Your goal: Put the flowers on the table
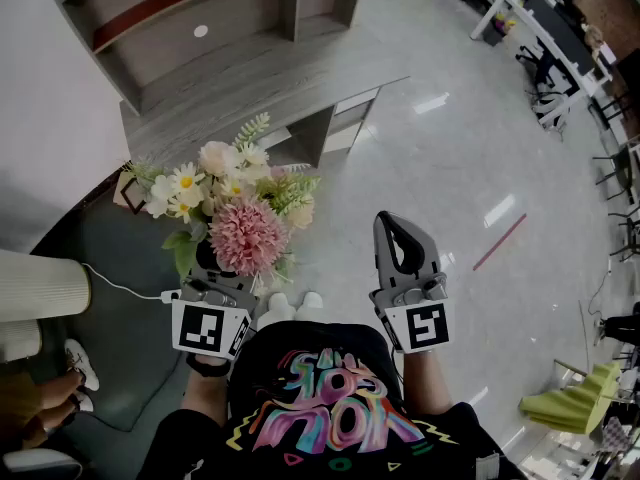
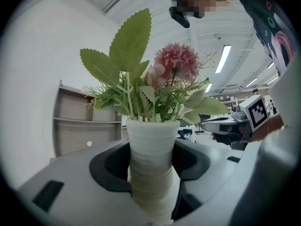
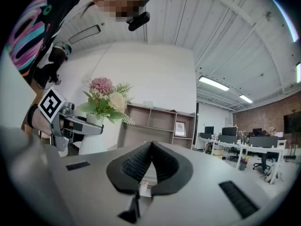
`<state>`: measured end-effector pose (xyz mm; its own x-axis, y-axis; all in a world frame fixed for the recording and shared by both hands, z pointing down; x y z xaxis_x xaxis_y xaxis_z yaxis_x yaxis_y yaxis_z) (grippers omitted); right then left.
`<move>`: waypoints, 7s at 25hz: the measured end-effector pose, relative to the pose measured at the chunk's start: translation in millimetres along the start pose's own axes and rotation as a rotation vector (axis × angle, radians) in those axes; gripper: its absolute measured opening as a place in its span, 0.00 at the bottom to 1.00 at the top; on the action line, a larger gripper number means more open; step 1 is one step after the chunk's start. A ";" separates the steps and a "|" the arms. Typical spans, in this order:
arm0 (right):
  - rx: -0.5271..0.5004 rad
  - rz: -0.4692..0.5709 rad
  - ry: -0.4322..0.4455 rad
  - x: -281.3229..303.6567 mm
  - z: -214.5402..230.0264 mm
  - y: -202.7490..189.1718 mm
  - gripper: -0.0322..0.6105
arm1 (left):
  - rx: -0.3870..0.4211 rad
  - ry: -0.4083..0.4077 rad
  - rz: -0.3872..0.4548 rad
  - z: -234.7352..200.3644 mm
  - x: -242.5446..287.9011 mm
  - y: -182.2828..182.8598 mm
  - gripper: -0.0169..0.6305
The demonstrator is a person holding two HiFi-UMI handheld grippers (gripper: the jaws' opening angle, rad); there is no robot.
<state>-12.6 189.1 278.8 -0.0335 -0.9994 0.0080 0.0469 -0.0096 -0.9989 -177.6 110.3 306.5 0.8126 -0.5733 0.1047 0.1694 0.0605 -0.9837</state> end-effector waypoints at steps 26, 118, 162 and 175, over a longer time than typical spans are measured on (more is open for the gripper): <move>0.037 0.018 0.017 2.5 -4.9 -11.8 0.07 | -0.003 0.014 0.018 0.0 3.9 -1.7 0.42; 0.035 -0.093 0.451 298.9 174.8 -42.2 0.07 | -0.073 0.351 -0.067 -86.9 276.9 -22.9 0.42; 0.092 -0.276 0.336 316.7 192.6 -147.8 0.07 | -0.089 0.244 0.065 -111.6 343.9 -146.0 0.42; 0.093 -0.294 0.334 314.2 194.1 -150.9 0.07 | -0.072 0.230 0.070 -106.7 339.6 -147.0 0.44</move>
<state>163.5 -129.9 441.2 -0.3782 -0.8886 0.2595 0.0764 -0.3094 -0.9479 13.9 -180.5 471.1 0.6714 -0.7411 0.0079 0.0703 0.0531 -0.9961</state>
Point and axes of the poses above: the fingertips, and each gripper's own axes: x forward along the fingers, z to its right, y out of its top, the point moved 1 cm from there along -x, backward along the fingers, and after that the axes turned 9 degrees about x, right-handed, at the moved point
